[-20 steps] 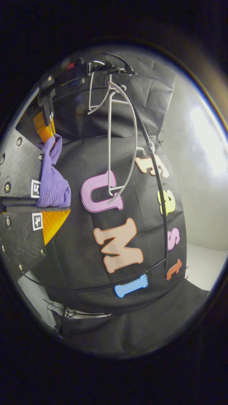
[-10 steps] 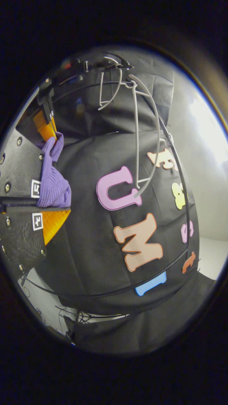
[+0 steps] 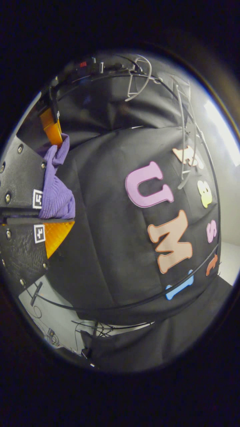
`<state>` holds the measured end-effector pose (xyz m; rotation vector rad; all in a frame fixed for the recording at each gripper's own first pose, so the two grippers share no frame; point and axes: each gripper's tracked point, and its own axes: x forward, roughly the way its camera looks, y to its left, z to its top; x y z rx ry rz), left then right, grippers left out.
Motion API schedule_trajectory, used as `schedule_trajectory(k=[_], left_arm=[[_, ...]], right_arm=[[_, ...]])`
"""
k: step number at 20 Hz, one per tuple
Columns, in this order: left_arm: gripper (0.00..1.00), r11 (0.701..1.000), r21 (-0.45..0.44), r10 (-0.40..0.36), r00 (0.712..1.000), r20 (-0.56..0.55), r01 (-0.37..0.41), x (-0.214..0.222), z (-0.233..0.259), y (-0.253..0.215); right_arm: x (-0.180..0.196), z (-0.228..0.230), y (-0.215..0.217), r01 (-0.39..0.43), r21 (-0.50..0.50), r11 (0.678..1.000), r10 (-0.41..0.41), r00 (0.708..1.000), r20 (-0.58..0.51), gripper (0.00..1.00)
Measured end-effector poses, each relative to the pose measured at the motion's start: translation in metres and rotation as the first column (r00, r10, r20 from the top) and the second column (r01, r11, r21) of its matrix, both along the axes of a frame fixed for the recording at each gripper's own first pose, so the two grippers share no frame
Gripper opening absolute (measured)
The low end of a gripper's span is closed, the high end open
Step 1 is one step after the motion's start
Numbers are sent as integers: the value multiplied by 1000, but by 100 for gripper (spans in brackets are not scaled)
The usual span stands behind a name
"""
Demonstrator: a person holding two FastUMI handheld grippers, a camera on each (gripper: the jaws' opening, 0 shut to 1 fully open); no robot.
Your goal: Grasp the clothes on the hanger with both hands and then place them into the laundry hamper below.
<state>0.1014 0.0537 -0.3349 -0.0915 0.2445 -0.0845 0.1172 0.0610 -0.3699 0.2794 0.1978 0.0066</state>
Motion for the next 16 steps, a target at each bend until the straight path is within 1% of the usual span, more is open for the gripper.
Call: schedule_trajectory(k=[2, 3, 6, 9, 12, 13, 14, 16], left_arm=[[2, 998, 57, 19, 1000, 3, -19, 2, -26, 8], [2, 998, 65, 19, 1000, 6, -19, 1, -38, 10], [2, 999, 33, 9, 1000, -19, -8, -3, -72, 10], [1, 1000, 16, 16, 997, -72, -15, -7, -107, 13], [2, 999, 24, 28, 989, -145, -25, -14, -143, 19], [2, 999, 37, 29, 984, -178, -23, -18, -157, 20], [2, 999, 50, 32, 980, -199, -22, -21, -170, 23], [2, 998, 66, 37, 970, -240, -22, -25, -189, 27]], right_arm=[[-4, -27, -2, 1, -10, 1000, -1, 999, -44, 3], [-6, -41, -2, 1, -20, 1000, -3, 998, -68, 3], [-12, -77, 0, -9, -63, 998, 0, 990, -143, 3], [-20, -121, 1, -12, -67, 998, -3, 976, -218, 3], [-35, -168, -1, 0, -80, 997, -25, 949, -315, 3], [-38, -186, -3, -1, -81, 997, -28, 935, -354, 4], [-38, -200, -1, 6, -79, 997, -37, 920, -390, 6], [-42, -218, -5, -1, -71, 997, -31, 891, -452, 8]])
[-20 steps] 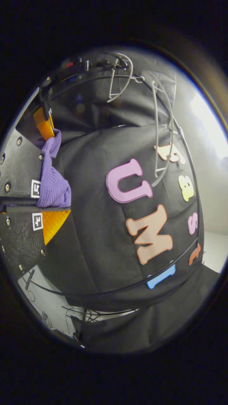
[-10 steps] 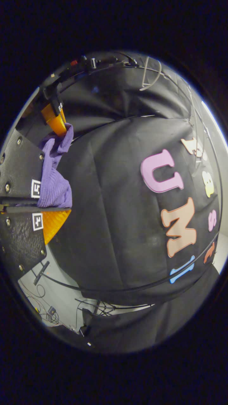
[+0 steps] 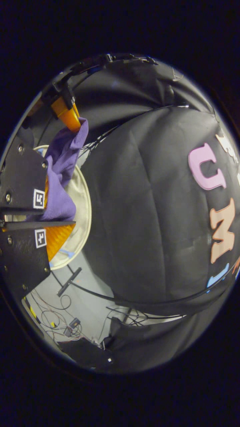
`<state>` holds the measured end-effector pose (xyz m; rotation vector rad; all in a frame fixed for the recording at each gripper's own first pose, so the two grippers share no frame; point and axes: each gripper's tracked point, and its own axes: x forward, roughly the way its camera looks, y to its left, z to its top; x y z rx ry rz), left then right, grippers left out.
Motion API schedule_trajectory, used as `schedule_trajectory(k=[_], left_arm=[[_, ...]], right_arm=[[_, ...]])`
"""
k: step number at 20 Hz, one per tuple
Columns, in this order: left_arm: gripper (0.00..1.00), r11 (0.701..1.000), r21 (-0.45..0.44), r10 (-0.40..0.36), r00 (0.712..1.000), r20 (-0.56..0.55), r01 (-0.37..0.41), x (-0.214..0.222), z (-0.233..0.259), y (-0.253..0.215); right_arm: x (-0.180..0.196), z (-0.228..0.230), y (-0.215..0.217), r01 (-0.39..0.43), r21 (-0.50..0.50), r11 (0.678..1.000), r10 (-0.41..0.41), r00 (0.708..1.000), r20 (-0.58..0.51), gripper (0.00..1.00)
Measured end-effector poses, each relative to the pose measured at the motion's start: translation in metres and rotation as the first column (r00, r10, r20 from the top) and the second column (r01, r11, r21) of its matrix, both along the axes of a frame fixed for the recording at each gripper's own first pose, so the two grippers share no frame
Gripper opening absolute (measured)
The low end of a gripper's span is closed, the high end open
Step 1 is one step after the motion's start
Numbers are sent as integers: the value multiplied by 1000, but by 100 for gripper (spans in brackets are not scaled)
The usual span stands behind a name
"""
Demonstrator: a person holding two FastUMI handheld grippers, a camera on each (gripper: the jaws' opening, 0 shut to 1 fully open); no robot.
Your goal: Grasp the clothes on the hanger with both hands and then place them into the laundry hamper below.
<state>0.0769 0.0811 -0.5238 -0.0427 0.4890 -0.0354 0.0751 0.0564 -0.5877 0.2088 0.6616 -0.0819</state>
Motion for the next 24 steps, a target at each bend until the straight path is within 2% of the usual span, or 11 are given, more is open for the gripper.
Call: schedule_trajectory(k=[2, 3, 4, 5, 6, 7, 8, 11, 12, 20, 24], left_arm=[[2, 1000, -14, -9, 998, -66, 9, 0, -17, -3], [5, 1000, -25, -14, 994, -111, 11, -3, -27, -7], [10, 1000, -15, -17, 990, -138, 15, -6, -34, -8], [28, 999, -13, -32, 988, -150, 31, -6, -38, -13], [46, 999, -9, -47, 986, -159, 46, -6, -38, -17], [63, 998, -15, -61, 984, -168, 59, -7, -32, -20], [67, 997, -26, -70, 984, -165, 67, -7, -29, -22], [100, 998, -36, -65, 984, -167, 60, -6, -26, -26], [100, 998, -26, -63, 985, -163, 59, -6, -25, -24], [98, 999, -5, -47, 992, -117, 47, 0, -4, -15], [99, 998, 39, -44, 997, -64, 47, 5, 16, -10]], right_arm=[[-3, -9, 1, 20, 6, 1000, -20, 999, -28, 8], [0, -7, 1, 24, 12, 1000, -24, 1000, -21, 9], [0, -6, 0, 22, 8, 1000, -22, 1000, -14, 17], [2, -5, -4, 24, -14, 1000, -24, 1000, -13, 17], [2, -4, -5, 19, -39, 999, -20, 1000, -14, 31], [-2, -2, -7, 19, -76, 997, -20, 1000, -17, 25], [-2, 2, -8, 14, -98, 995, -15, 1000, -11, 51], [2, 3, -9, 17, -124, 992, -17, 1000, -1, 88], [2, 6, -9, 19, -129, 991, -19, 1000, 3, 100], [13, 35, -8, 18, -153, 988, -11, 999, 44, 100], [19, 55, -1, 15, -139, 990, -2, 996, 92, 98]])
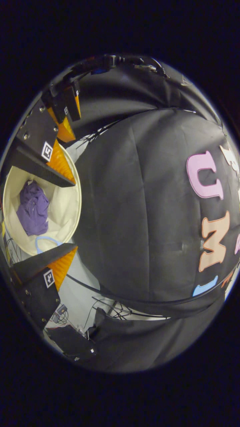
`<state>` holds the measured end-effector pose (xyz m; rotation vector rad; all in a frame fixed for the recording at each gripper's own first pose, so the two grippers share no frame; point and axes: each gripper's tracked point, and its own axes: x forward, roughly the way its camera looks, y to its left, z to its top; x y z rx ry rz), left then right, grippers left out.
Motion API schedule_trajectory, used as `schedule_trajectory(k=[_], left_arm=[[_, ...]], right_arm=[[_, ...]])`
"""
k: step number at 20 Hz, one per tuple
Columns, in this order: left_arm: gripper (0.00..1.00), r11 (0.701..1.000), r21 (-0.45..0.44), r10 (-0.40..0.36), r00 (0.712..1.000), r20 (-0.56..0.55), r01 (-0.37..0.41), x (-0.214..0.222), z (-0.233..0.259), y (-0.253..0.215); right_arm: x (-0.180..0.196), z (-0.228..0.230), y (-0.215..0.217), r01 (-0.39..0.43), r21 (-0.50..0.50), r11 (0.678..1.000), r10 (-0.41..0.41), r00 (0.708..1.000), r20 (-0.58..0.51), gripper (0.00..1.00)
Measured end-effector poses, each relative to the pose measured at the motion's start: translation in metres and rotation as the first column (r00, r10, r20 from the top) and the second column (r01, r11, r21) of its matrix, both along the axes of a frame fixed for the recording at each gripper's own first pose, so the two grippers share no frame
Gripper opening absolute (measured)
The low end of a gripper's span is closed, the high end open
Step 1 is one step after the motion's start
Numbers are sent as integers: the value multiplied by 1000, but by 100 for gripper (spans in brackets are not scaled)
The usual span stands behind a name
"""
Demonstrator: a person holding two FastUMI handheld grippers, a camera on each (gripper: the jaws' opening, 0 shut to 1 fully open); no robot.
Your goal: Grasp the clothes on the hanger with both hands and then place them into the laundry hamper below.
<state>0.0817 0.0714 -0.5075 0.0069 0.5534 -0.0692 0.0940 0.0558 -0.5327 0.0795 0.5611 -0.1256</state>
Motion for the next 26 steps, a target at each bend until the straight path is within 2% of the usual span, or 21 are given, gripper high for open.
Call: schedule_trajectory(k=[1, 6, 12, 14, 17, 18, 20, 24, 26], left_arm=[[98, 1000, 1, -2, 1000, 8, 2, -1, 6, -1], [98, 1000, 9, 2, 998, 65, -3, 2, 45, 5], [98, 999, -10, 37, 992, 119, -36, 1, 107, 20], [98, 999, -3, 53, 986, 155, -54, 1, 134, 27], [96, 999, -16, 39, 977, 212, -36, 3, 177, 24], [98, 999, -23, 41, 972, 232, -37, 4, 192, 24], [98, 999, -46, 39, 966, 256, -28, 3, 214, 24], [96, 995, -70, 94, 954, 284, -77, -3, 255, 39], [98, 994, -78, 95, 945, 314, -74, -1, 276, 39]], right_arm=[[1, 5, 1, -1, 0, 1000, 1, 1000, 6, 100], [3, 35, 2, -15, -25, 1000, 16, 999, 42, 98], [-3, 105, 6, -20, -3, 1000, 21, 990, 138, 100], [-1, 137, 11, -37, 5, 999, 35, 981, 190, 100], [-3, 188, 15, -55, 14, 998, 50, 966, 252, 100], [-4, 201, 15, -56, 8, 998, 51, 960, 274, 97], [-6, 229, 12, -51, -1, 999, 49, 950, 310, 100], [-12, 276, 8, -49, -16, 999, 51, 926, 373, 100], [-15, 298, 8, -54, -16, 998, 56, 917, 396, 100]])
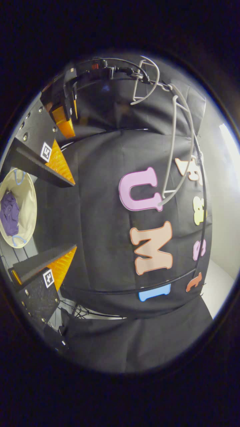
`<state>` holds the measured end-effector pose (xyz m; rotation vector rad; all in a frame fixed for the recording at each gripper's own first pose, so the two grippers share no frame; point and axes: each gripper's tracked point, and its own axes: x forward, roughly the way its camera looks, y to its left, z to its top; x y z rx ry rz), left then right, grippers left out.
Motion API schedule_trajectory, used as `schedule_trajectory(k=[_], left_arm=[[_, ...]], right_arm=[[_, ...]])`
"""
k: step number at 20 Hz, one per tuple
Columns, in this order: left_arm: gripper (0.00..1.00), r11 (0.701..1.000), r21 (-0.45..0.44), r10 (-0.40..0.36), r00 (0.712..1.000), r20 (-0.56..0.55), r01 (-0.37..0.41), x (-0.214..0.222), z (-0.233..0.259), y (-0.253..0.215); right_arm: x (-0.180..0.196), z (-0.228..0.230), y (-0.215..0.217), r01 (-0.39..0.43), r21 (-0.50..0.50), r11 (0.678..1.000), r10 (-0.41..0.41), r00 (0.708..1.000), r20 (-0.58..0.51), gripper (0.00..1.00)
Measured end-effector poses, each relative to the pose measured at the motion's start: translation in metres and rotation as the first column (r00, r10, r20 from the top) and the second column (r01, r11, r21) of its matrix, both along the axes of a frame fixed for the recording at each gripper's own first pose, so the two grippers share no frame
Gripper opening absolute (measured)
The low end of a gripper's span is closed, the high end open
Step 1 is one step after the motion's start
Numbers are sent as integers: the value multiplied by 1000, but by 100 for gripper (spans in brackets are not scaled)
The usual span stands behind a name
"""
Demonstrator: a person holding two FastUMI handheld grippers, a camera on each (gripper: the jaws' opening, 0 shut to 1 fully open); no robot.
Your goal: Grasp the clothes on the hanger with both hands and then place them into the laundry hamper below.
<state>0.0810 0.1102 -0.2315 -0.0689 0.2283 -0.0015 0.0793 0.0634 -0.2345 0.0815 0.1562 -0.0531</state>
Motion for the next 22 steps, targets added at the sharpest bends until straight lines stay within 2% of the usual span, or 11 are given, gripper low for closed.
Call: schedule_trajectory(k=[2, 3, 4, 6, 7, 8, 10, 14, 19, 20, 22], left_arm=[[93, 1000, -1, -6, 1000, 18, 6, -3, 16, 1], [96, 1000, -5, -5, 999, 32, 5, -2, 25, 2], [94, 1000, -5, 1, 999, 39, 0, -2, 34, 4], [96, 1000, 21, 8, 998, 65, -9, 2, 52, 11], [92, 999, 41, 8, 998, 69, -11, 1, 60, 13], [92, 998, 56, 9, 997, 81, -14, 1, 69, 16], [93, 997, 70, 20, 993, 113, -28, 2, 89, 20], [93, 997, 75, 1, 986, 165, -13, -3, 128, 11], [92, 997, 72, 12, 982, 190, -26, -6, 157, 7], [92, 998, 59, 7, 983, 185, -18, -6, 159, 4], [93, 999, 41, 5, 983, 184, -12, -8, 165, 0]], right_arm=[[-1, 21, -4, 2, -13, 1000, -2, 1000, 22, 100], [0, 30, -6, 6, -19, 1000, -6, 1000, 28, 96], [0, 36, -8, 8, -24, 1000, -7, 999, 31, 96], [2, 45, -5, 2, -39, 999, -1, 1000, 25, 96], [1, 50, -6, -1, -51, 999, 3, 1000, 20, 96], [2, 57, -11, 3, -63, 998, -1, 1000, 18, 100], [1, 67, -15, 11, -62, 998, -9, 1000, 29, 100], [11, 90, -2, -32, -27, 999, 33, 998, 62, 100], [29, 119, 15, -84, -2, 996, 84, 992, 92, 100], [31, 123, 18, -91, 3, 996, 91, 991, 95, 96], [35, 137, 25, -109, 8, 994, 107, 988, 110, 100]])
